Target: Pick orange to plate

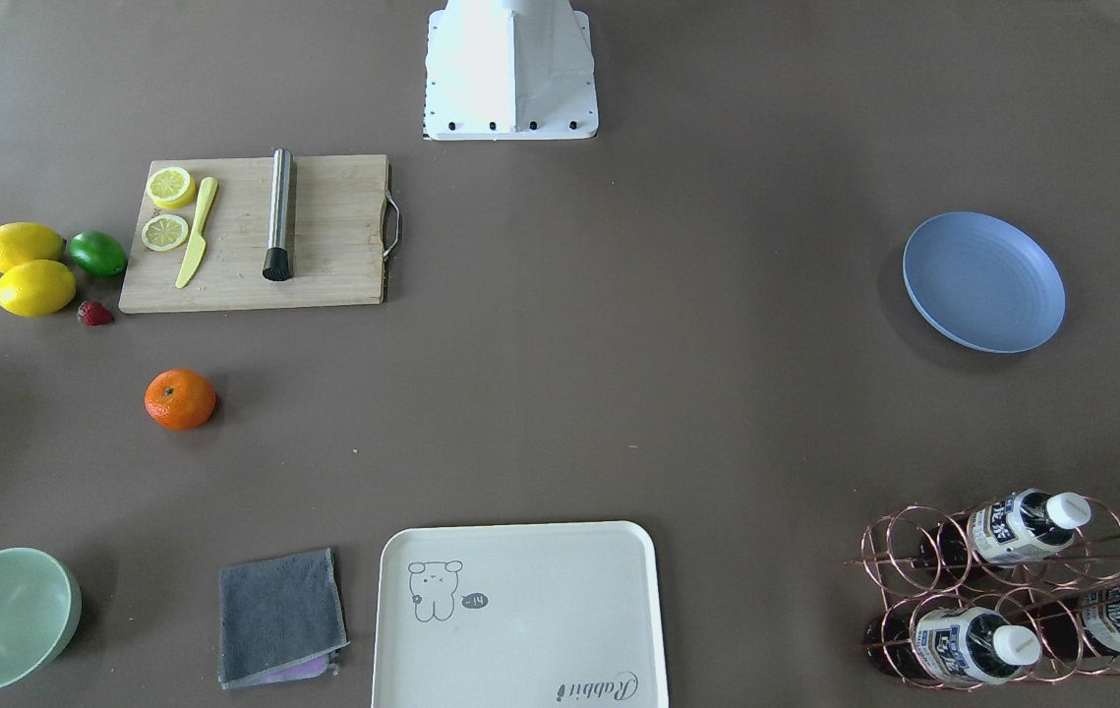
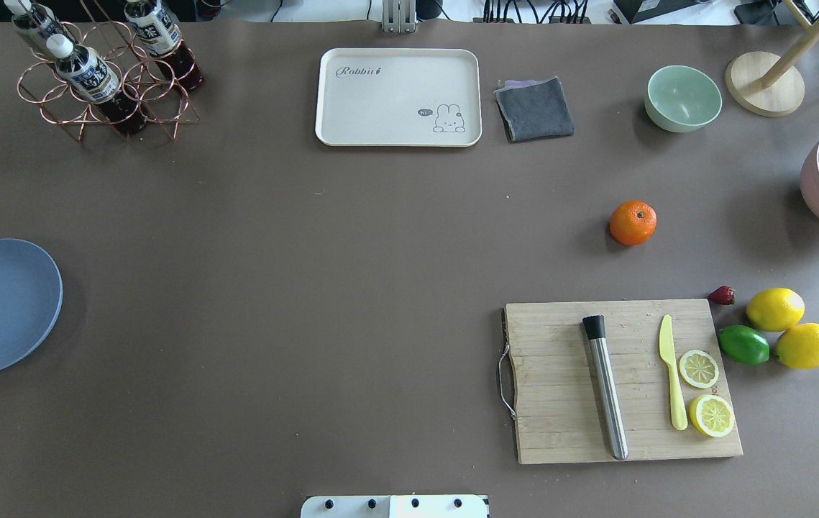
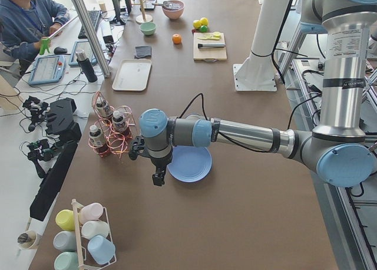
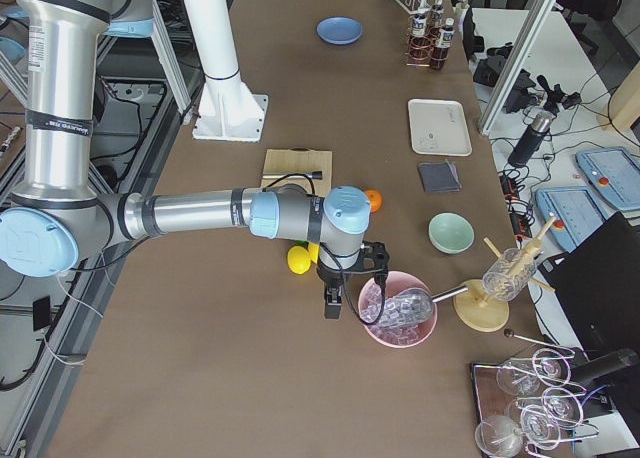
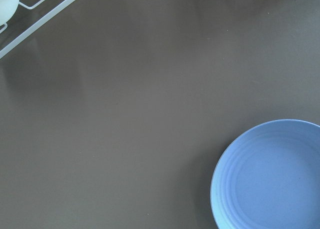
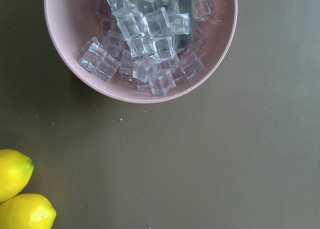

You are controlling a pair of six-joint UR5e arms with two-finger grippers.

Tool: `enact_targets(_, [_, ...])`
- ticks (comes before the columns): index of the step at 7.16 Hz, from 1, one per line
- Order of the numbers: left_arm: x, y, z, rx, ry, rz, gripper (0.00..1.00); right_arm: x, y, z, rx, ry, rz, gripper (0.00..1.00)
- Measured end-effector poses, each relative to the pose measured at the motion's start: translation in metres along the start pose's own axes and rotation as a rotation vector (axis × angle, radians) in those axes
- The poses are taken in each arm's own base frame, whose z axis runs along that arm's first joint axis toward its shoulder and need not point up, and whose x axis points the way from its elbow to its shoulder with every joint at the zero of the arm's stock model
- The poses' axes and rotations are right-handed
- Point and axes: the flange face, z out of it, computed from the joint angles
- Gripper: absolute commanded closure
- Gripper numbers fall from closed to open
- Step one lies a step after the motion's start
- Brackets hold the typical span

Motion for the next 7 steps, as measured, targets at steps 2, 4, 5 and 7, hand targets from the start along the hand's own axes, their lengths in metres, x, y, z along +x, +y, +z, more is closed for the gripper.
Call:
enact_targets(2, [0.011, -0.010, -0.011, 0.049, -0.005, 0.050, 0.02, -0.003, -0.001, 0.002, 0.005, -0.008, -0.009, 0.00])
enact_targets(4, [0.011, -0.015, -0.011, 0.149, -0.008, 0.146, 0.02, -0.003, -0.001, 0.004, 0.038, -0.009, -0.040, 0.00])
enact_targets(5, [0.008, -0.011, -0.005, 0.166, 0.014, 0.163, 0.02, -0.005, -0.001, 0.003, 0.056, -0.014, -0.057, 0.00])
enact_targets(7, [0.011, -0.007, 0.003, 0.177, 0.054, 0.184, 0.02, -0.023, -0.007, -0.001, 0.075, -0.104, -0.083, 0.00])
